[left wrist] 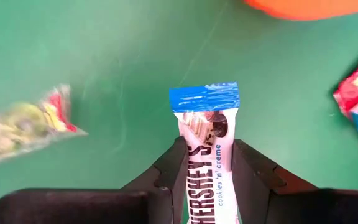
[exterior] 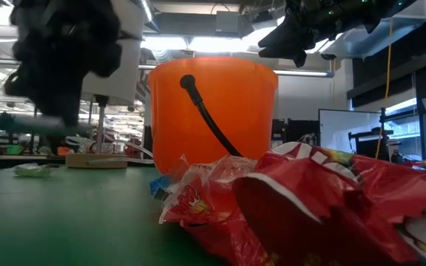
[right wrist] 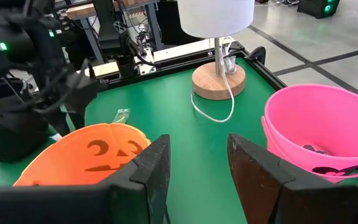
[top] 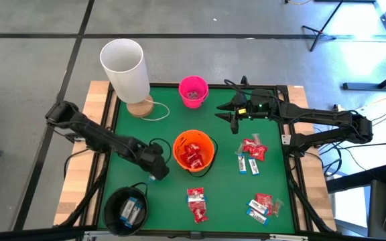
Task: Sort candy
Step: Put the white chocolate into the black bucket
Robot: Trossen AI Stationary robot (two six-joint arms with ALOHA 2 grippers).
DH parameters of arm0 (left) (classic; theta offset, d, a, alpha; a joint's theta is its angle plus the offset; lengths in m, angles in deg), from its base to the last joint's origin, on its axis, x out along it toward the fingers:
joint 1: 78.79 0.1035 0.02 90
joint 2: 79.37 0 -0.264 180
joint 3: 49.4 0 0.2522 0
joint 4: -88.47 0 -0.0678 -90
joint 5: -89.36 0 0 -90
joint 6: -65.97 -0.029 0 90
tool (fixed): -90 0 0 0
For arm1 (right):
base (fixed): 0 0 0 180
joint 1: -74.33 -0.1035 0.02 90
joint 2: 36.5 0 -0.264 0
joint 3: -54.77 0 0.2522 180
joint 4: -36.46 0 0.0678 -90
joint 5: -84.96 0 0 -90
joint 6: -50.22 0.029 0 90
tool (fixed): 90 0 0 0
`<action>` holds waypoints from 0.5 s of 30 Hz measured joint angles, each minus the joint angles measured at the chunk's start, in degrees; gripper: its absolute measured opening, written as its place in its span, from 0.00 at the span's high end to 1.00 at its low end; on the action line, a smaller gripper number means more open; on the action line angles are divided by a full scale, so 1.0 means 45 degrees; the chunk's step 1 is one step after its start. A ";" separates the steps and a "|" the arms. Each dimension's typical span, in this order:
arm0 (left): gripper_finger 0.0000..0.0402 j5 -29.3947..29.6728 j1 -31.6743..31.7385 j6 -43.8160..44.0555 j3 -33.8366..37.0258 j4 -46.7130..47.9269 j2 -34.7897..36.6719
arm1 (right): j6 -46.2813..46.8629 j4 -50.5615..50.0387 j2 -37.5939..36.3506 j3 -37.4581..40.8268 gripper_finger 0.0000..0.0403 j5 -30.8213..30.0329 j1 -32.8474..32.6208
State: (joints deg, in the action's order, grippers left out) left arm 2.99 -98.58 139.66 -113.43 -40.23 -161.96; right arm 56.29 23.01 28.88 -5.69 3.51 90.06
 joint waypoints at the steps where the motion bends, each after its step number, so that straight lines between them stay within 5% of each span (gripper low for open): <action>1: 0.78 0.0072 0.0090 -0.0207 -0.0303 0.0410 0.0035 | 0.0000 0.0000 0.0000 0.0000 0.61 0.0000 0.0000; 8: 0.78 0.0950 0.0226 -0.0851 -0.2737 0.3904 0.0556 | 0.0024 -0.0058 0.0000 0.0000 0.61 0.0003 0.0000; 15: 0.78 0.1457 -0.0928 -0.0741 -0.4996 0.4464 0.1022 | 0.0020 -0.0110 0.0000 0.0000 0.61 -0.0010 0.0000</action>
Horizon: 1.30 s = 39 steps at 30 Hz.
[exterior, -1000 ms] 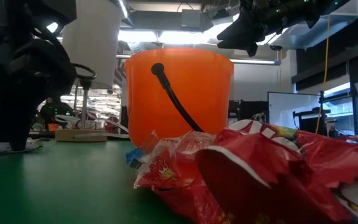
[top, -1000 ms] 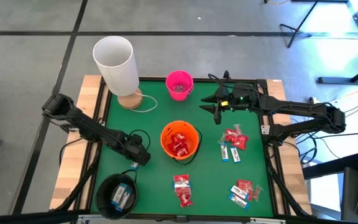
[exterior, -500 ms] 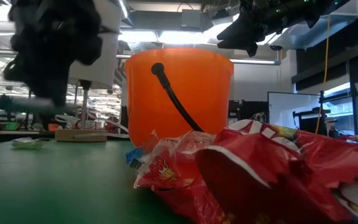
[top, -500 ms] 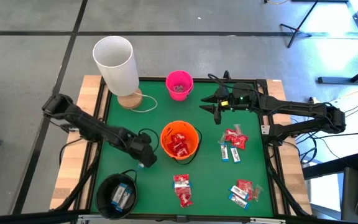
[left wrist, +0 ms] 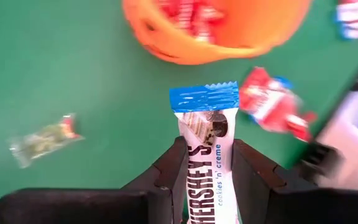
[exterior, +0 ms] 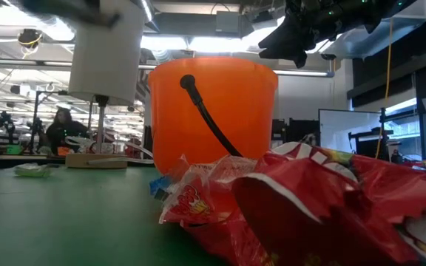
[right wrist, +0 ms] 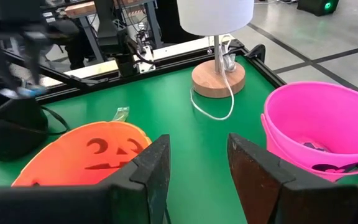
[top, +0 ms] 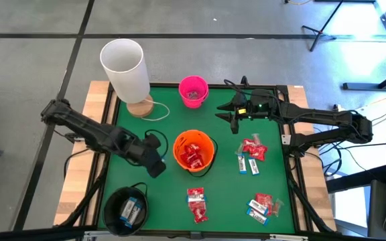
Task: Sort candy
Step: Put the white chocolate into the black bucket
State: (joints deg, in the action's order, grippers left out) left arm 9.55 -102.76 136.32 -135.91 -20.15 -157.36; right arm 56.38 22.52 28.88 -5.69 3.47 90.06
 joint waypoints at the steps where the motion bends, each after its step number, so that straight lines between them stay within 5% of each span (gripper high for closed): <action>1: 0.78 -0.0021 -0.0273 0.0024 -0.0318 0.0129 0.0000 | -0.0001 -0.0002 0.0000 0.0000 0.61 0.0000 0.0000; 6: 0.78 -0.0217 -0.2568 0.0707 -0.1722 0.0188 0.0000 | -0.0002 -0.0214 0.0000 0.0000 0.61 -0.0003 0.0000; 18: 0.78 0.2330 -0.7205 0.6504 -0.2176 0.0888 -0.0406 | -0.0026 0.0025 0.0000 0.0000 0.61 -0.0019 0.0000; 27: 0.78 0.0305 -0.7891 0.9277 -0.2156 0.1429 -0.1380 | -0.0090 0.0027 0.0000 0.0000 0.61 -0.0005 0.0000; 39: 0.70 0.0614 -0.7719 0.9252 -0.2156 0.1530 -0.1481 | -0.0098 0.0066 0.0000 0.0000 0.61 0.0005 0.0000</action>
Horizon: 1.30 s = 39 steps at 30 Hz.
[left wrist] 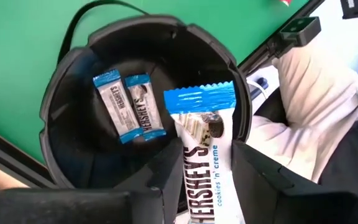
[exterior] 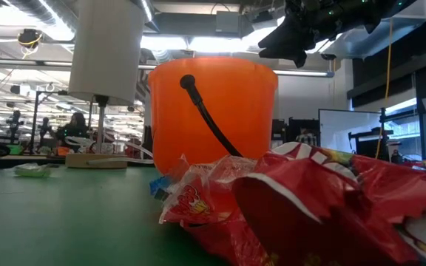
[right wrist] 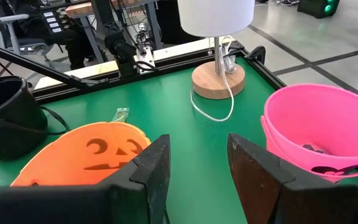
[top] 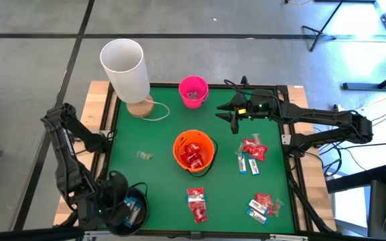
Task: Sort candy
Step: Put the white chocolate into the black bucket, then put the green gummy into the pink bucket
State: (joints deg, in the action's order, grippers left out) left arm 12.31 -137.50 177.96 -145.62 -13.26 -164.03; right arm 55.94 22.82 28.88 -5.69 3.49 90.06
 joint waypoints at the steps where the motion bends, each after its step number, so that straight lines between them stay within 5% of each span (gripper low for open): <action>1: 0.69 0.0007 0.0059 -0.0007 0.0000 0.0000 0.0000 | -0.0004 0.0000 0.0000 0.0000 0.61 0.0000 0.0000; 15: 0.58 0.0676 0.0460 -0.1345 0.0000 0.1129 0.0027 | -0.0009 0.0000 0.0000 0.0000 0.61 0.0000 0.0000; 24: 0.58 0.2132 0.2187 -0.1778 0.0006 0.5802 0.0423 | -0.0002 0.0015 0.0000 0.0000 0.61 -0.0007 0.0000; 39: 0.58 0.0945 0.6526 -0.9574 0.3583 0.1903 0.0624 | 0.0073 -0.0058 0.0000 0.0000 0.61 0.0000 0.0000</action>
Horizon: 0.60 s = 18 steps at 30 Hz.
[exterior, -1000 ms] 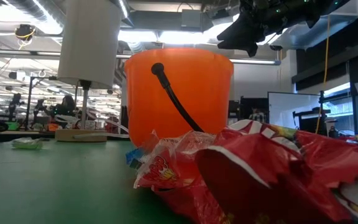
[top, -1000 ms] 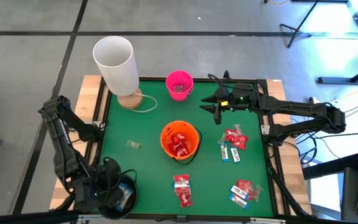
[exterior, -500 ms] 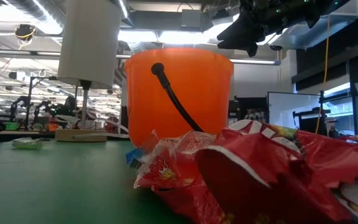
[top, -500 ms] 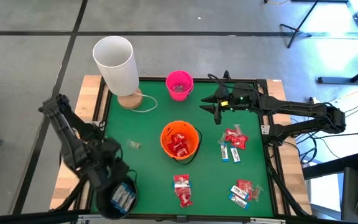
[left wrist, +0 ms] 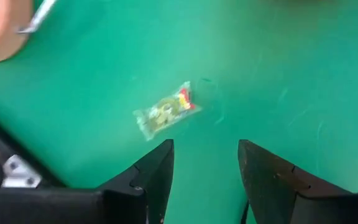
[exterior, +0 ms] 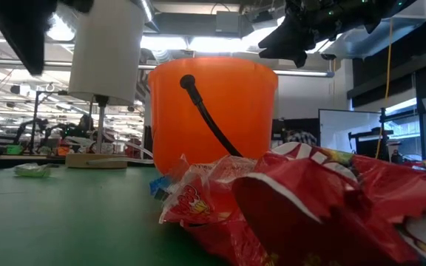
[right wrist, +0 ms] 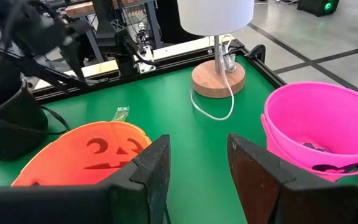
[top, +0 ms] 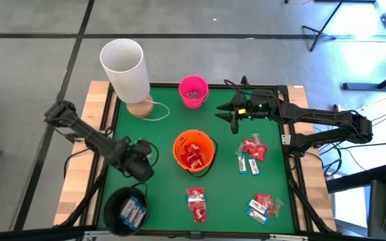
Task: Sort candy
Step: Put the green gummy into the pink bucket
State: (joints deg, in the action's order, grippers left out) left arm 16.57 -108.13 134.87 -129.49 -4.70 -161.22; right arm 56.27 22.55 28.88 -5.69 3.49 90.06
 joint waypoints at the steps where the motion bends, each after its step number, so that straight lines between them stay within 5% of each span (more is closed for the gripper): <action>1: 0.58 -0.0055 0.0219 -0.0251 0.0364 -0.0488 0.0100 | 0.0000 0.0000 0.0000 0.0000 0.61 0.0000 0.0000; 12: 0.57 -0.1089 0.1860 -0.0330 0.4459 -0.3992 0.1311 | 0.0010 -0.0005 0.0000 0.0000 0.61 0.0000 0.0000; 18: 0.49 -0.1388 0.2639 -0.0097 0.5766 -0.4691 0.1358 | 0.0010 0.0000 0.0000 0.0000 0.61 -0.0117 0.0000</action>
State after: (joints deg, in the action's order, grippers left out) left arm 10.32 -96.25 134.44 -103.55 -25.81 -155.11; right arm 56.31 22.55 28.88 -5.69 2.97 90.06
